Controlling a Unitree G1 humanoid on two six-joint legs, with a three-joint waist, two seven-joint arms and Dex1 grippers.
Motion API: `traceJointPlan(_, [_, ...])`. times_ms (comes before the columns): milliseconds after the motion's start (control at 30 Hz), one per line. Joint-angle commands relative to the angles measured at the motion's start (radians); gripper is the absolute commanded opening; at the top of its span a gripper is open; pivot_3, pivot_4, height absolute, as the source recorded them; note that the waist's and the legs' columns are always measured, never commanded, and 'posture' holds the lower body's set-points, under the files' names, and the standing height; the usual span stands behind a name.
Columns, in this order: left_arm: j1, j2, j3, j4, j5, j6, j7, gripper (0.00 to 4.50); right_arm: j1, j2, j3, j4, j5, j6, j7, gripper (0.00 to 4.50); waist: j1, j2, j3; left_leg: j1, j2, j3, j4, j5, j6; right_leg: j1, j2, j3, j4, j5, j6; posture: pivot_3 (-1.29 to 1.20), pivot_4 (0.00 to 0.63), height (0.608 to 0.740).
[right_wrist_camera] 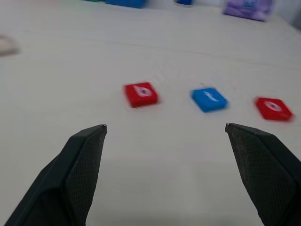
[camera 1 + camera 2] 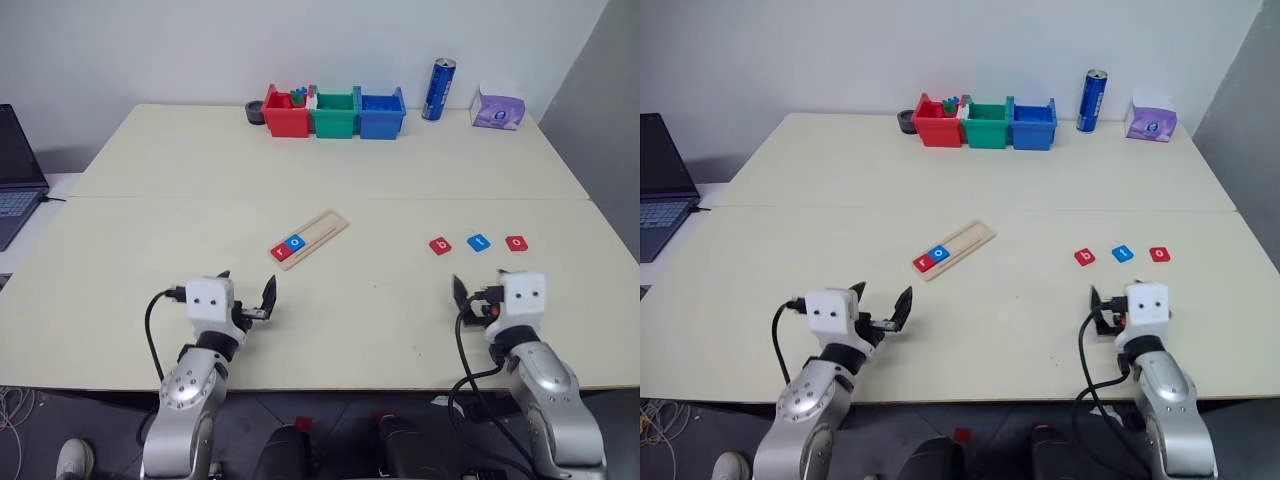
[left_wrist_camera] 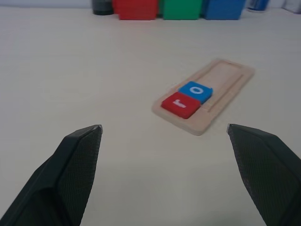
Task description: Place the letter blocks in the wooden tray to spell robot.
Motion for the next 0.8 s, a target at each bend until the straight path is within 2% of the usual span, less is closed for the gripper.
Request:
traceJointPlan(33, [-0.067, 0.079, 0.026, 0.013, -0.071, 0.041, -0.108, 4.50, -0.089, -0.100, 0.011, -0.063, 0.183, 0.089, 0.217, 4.28, 0.000, 0.000, 0.000, 0.000, 0.000, 0.000, 0.000, 0.000, 0.000, 0.000, 0.001, 0.000, 0.000, 0.000, 0.000, 0.00, 0.150, 0.740])
traceJointPlan(167, [-0.158, 0.176, 0.044, 0.132, -0.110, 0.046, -0.225, 4.50, -0.214, -0.202, 0.008, 0.004, 0.314, 0.151, 0.389, 4.28, 0.001, 0.000, 0.000, 0.000, 0.001, 0.000, -0.001, 0.000, 0.000, 0.000, 0.002, -0.002, -0.001, 0.000, -0.001, 0.00, 0.150, 0.740])
traceJointPlan(300, [-0.252, 0.238, 0.029, 0.289, -0.107, -0.007, -0.336, 4.50, -0.314, -0.242, 0.026, 0.052, 0.398, 0.204, 0.479, 4.28, 0.001, -0.001, 0.001, -0.001, 0.001, 0.000, -0.001, 0.000, 0.000, 0.000, 0.003, -0.003, -0.001, 0.000, -0.002, 0.00, 0.150, 0.740])
traceJointPlan(500, [-0.366, 0.262, -0.005, 0.481, -0.077, -0.097, -0.448, 4.50, -0.376, -0.248, 0.044, 0.092, 0.403, 0.209, 0.504, 4.28, 0.003, -0.002, 0.001, -0.002, 0.001, 0.000, -0.001, 0.000, 0.000, -0.001, 0.002, -0.003, -0.002, 0.002, -0.006, 0.00, 0.150, 0.740])
traceJointPlan(800, [-0.514, 0.237, -0.059, 0.768, -0.026, -0.237, -0.554, 4.50, -0.370, -0.242, 0.037, 0.103, 0.380, 0.192, 0.476, 4.28, 0.003, -0.002, 0.002, -0.003, 0.001, 0.000, -0.001, 0.000, 0.000, -0.001, 0.001, -0.004, -0.001, 0.002, -0.006, 0.00, 0.150, 0.740])
